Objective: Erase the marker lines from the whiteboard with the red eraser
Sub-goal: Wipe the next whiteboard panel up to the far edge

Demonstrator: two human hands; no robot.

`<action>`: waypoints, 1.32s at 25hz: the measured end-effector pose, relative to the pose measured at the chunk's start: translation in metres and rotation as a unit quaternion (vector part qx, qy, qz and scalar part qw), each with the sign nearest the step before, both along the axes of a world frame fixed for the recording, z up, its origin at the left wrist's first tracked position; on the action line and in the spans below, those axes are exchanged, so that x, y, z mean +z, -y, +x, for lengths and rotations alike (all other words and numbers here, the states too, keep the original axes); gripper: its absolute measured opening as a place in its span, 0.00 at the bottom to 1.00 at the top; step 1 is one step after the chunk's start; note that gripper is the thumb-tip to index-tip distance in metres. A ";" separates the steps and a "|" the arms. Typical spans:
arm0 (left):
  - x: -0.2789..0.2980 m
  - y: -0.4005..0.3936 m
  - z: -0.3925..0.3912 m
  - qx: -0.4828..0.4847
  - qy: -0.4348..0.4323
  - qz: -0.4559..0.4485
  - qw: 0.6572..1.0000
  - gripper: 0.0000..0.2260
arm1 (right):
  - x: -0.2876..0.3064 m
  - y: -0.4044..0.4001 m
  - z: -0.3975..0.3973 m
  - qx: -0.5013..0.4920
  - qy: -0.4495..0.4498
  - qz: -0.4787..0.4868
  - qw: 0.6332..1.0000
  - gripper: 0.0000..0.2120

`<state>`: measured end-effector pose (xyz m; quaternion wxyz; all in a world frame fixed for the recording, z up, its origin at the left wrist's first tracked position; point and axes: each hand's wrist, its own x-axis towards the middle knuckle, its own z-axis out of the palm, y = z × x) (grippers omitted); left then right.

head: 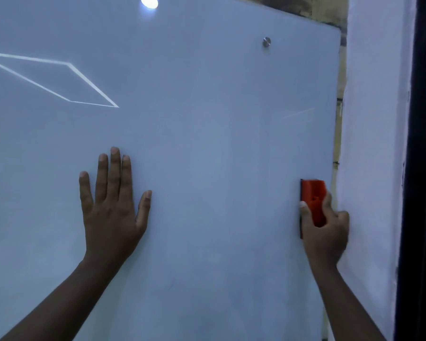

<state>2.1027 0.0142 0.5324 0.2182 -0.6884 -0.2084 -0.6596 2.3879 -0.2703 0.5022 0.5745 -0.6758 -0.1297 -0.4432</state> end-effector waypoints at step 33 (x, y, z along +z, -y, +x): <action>-0.110 -0.008 -0.064 0.014 -0.127 -0.049 0.991 0.30 | -0.089 -0.088 -0.164 0.138 0.097 -0.180 0.969 0.37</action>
